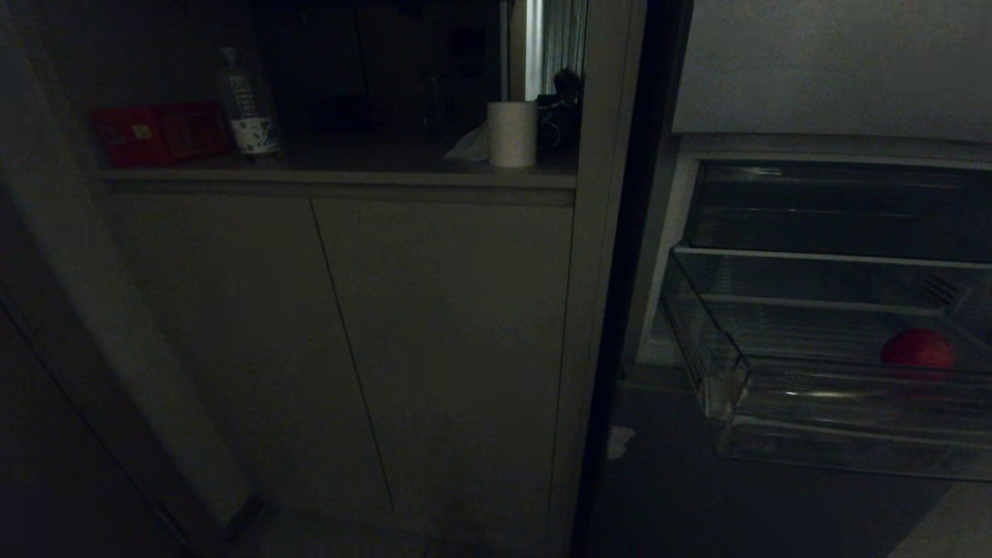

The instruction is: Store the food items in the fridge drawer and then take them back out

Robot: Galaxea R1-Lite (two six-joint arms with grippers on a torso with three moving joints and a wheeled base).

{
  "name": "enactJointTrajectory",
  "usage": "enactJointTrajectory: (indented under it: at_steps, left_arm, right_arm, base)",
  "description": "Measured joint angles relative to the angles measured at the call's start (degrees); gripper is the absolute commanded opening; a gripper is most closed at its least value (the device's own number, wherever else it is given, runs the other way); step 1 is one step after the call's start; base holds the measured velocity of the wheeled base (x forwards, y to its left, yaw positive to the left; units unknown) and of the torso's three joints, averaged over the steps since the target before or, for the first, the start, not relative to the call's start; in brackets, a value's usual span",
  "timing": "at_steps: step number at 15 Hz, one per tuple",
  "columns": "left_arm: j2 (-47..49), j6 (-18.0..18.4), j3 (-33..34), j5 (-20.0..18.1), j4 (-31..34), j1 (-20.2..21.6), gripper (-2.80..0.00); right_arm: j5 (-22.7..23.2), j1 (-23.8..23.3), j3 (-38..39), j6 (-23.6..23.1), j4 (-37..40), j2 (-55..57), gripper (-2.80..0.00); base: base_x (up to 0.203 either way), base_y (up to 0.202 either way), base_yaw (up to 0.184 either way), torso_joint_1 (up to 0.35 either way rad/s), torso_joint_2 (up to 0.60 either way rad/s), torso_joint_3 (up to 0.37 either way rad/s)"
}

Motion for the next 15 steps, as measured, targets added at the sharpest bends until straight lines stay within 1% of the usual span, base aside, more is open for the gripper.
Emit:
enactJointTrajectory:
  at_steps: [1,2,4,5,6,8,9,11,13,15]
  left_arm:
    - [0.0,0.0,0.0,0.0,0.0,0.0,-2.80]
    - [0.0,0.0,0.0,0.0,0.0,0.0,-2.80]
    - [0.0,0.0,0.0,0.0,0.0,0.0,-2.80]
    - [0.0,0.0,0.0,0.0,0.0,0.0,-2.80]
    - [0.0,0.0,0.0,0.0,0.0,0.0,-2.80]
    - [0.0,-0.1,0.0,0.0,0.0,0.0,-2.80]
    - [0.0,-0.1,0.0,0.0,0.0,0.0,-2.80]
    - [0.0,-0.1,0.0,0.0,0.0,0.0,-2.80]
    - [0.0,-0.1,0.0,0.0,0.0,0.0,-2.80]
    - [0.0,-0.1,0.0,0.0,0.0,0.0,-2.80]
  right_arm:
    - [1.6,0.5,5.1,-0.7,-1.6,-2.8,-2.80]
    - [2.8,0.9,11.2,-1.6,-4.9,-5.1,-2.80]
    - [3.9,1.2,22.5,-4.2,-14.7,-8.1,-2.80]
    - [4.6,1.1,26.6,-5.6,-18.7,-9.6,-2.80]
    - [5.4,0.7,28.6,-6.6,-20.9,-11.7,-2.80]
    - [6.2,-0.2,30.1,-7.7,-21.5,-17.6,-2.80]
    - [6.0,-0.5,30.4,-8.2,-21.3,-20.1,-2.80]
    - [3.5,-1.0,30.5,-8.4,-19.9,-22.9,-2.80]
    - [3.2,-1.2,30.6,-8.2,-19.8,-24.1,-2.80]
    - [3.2,-1.2,30.6,-8.1,-18.4,-24.7,-2.80]
  base:
    - [0.000,0.000,0.000,0.000,0.00,0.000]
    - [0.000,0.000,0.000,0.000,0.00,0.000]
    - [0.000,0.000,0.000,0.000,0.00,0.000]
    - [0.000,0.000,0.000,0.000,0.00,0.000]
    - [0.000,0.000,0.000,0.000,0.00,0.000]
    - [0.000,0.000,0.000,0.000,0.00,0.000]
    - [0.000,0.000,0.000,0.000,0.00,0.000]
    - [0.000,0.000,0.000,0.000,0.00,0.000]
    - [0.000,0.000,0.000,0.000,0.00,0.000]
    - [-0.004,0.005,-0.141,0.007,0.00,0.000]
